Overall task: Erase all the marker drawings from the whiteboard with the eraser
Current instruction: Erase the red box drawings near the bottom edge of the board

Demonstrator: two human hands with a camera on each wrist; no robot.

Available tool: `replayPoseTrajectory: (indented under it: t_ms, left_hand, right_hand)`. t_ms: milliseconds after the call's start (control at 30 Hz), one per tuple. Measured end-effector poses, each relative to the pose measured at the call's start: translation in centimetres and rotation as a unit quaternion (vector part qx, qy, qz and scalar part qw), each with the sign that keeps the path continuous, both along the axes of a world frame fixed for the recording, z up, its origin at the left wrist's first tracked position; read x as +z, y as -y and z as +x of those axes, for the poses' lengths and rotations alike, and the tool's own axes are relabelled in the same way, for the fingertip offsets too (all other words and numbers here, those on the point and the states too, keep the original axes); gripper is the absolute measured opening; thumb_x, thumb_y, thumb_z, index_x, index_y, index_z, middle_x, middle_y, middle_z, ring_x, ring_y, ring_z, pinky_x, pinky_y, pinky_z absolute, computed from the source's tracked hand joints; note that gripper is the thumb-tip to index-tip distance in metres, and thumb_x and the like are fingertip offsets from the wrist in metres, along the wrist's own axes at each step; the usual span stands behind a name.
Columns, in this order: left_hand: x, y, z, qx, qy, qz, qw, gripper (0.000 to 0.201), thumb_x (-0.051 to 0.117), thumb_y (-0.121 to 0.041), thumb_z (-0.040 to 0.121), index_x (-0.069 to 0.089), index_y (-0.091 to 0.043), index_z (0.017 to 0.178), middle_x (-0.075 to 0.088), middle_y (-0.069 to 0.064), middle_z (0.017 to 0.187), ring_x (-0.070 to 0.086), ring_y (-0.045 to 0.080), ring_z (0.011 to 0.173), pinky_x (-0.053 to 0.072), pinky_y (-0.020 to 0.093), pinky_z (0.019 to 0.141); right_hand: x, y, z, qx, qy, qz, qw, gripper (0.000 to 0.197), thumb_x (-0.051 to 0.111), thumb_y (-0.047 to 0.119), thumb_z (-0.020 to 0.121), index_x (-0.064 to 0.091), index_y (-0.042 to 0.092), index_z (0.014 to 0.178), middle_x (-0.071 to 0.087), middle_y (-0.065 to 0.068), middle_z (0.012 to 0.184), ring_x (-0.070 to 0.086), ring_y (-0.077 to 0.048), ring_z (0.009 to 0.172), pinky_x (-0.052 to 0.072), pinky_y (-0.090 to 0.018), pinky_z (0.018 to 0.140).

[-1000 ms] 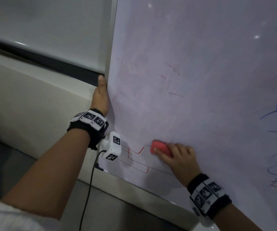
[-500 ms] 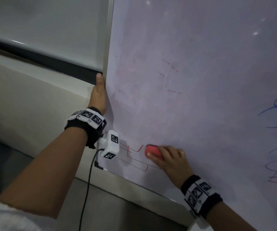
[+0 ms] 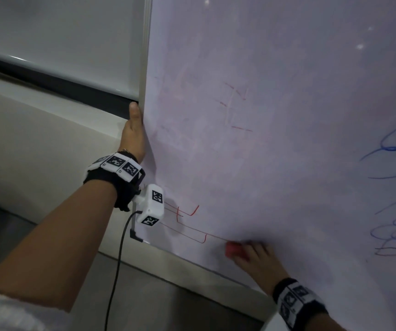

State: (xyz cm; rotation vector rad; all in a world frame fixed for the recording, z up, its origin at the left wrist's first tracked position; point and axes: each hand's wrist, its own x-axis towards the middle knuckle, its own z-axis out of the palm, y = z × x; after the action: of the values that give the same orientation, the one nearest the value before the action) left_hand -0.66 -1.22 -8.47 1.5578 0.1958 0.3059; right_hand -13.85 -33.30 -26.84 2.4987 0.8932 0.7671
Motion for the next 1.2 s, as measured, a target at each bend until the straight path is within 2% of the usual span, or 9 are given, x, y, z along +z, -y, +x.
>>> replayPoseTrajectory:
  t_ms: [267,433,633,733,833,933,1067,1133,1200]
  left_hand:
    - [-0.1,0.1,0.3,0.016,0.006,0.006,1.000,0.058,0.010,-0.043,0.100,0.046,-0.013,0.133,0.051,0.003,0.134,0.043,0.014,0.126,0.031,0.017,0.100]
    - [0.0,0.1,0.1,0.019,-0.001,0.007,1.000,0.060,0.011,-0.046,0.099,0.043,-0.012,0.136,0.048,0.005,0.138,0.040,0.017,0.131,0.028,0.020,0.106]
    - [-0.2,-0.1,0.4,0.017,-0.001,0.000,1.000,0.060,0.011,-0.047,0.099,0.046,-0.012,0.134,0.050,0.005,0.135,0.044,0.017,0.127,0.031,0.025,0.108]
    - [-0.2,-0.2,0.4,-0.001,-0.001,-0.002,1.000,0.060,0.011,-0.047,0.098,0.044,-0.014,0.135,0.049,0.003,0.136,0.041,0.015,0.129,0.029,0.020,0.105]
    - [-0.2,0.0,0.2,-0.003,0.006,0.005,1.000,0.057,0.010,-0.044,0.099,0.043,-0.014,0.136,0.049,0.003,0.136,0.041,0.015,0.129,0.028,0.012,0.093]
    - [-0.2,-0.3,0.3,-0.013,0.014,0.009,1.000,0.058,0.009,-0.043,0.100,0.044,-0.013,0.135,0.050,0.003,0.135,0.042,0.014,0.127,0.029,0.008,0.088]
    - [-0.5,-0.5,0.6,-0.019,0.026,0.002,0.999,0.058,0.009,-0.041,0.100,0.044,-0.011,0.135,0.050,-0.002,0.129,0.041,0.006,0.121,0.028,0.007,0.091]
    - [-0.6,-0.6,0.8,-0.026,0.028,0.003,0.999,0.057,0.010,-0.040,0.100,0.042,-0.010,0.136,0.048,-0.001,0.131,0.038,0.008,0.125,0.025,0.002,0.086]
    - [-0.9,-0.9,1.1,-0.037,0.028,-0.001,0.999,0.059,0.010,-0.042,0.100,0.043,-0.010,0.136,0.048,0.002,0.135,0.039,0.013,0.129,0.026,0.008,0.096]
  right_hand:
    - [3.7,1.1,0.6,-0.003,0.041,0.061,0.997,0.050,0.041,0.008,0.071,0.050,0.032,0.114,0.045,-0.007,0.101,0.045,-0.027,0.087,0.031,-0.037,0.071]
    - [-0.7,1.6,0.1,0.078,-0.073,-0.089,0.990,0.047,0.041,0.008,0.071,0.058,0.028,0.110,0.051,0.002,0.103,0.054,-0.022,0.078,0.033,-0.034,0.075]
    - [4.3,-3.2,2.7,0.071,0.017,0.043,0.996,0.045,0.041,0.010,0.075,0.048,0.028,0.116,0.043,-0.004,0.107,0.043,-0.025,0.090,0.030,-0.035,0.071]
    - [0.8,-2.1,2.2,0.115,-0.050,-0.056,0.990,0.047,0.040,0.009,0.075,0.049,0.023,0.119,0.048,-0.001,0.116,0.053,-0.024,0.093,0.032,-0.035,0.078]
    - [-0.4,-1.1,2.0,0.130,-0.092,-0.136,0.978,0.043,0.038,0.007,0.079,0.049,0.018,0.120,0.056,-0.001,0.113,0.061,-0.023,0.089,0.033,-0.035,0.082]
    - [3.3,-4.8,4.0,0.132,-0.001,-0.067,0.989,0.043,0.035,0.009,0.083,0.046,0.024,0.122,0.045,-0.001,0.117,0.048,-0.023,0.096,0.032,-0.034,0.078]
    - [7.5,-10.7,6.5,0.073,0.077,0.058,0.993,0.042,0.041,0.014,0.083,0.049,0.029,0.121,0.046,-0.006,0.112,0.045,-0.025,0.094,0.031,-0.036,0.074]
    - [5.3,-11.0,6.3,0.104,0.045,0.011,0.993,0.041,0.035,0.010,0.086,0.055,0.027,0.118,0.053,-0.004,0.110,0.049,-0.024,0.091,0.031,-0.035,0.074]
    - [2.4,-9.1,5.4,0.143,-0.033,-0.111,0.983,0.042,0.034,0.006,0.086,0.061,0.023,0.114,0.059,0.001,0.109,0.058,-0.020,0.088,0.032,-0.033,0.078]
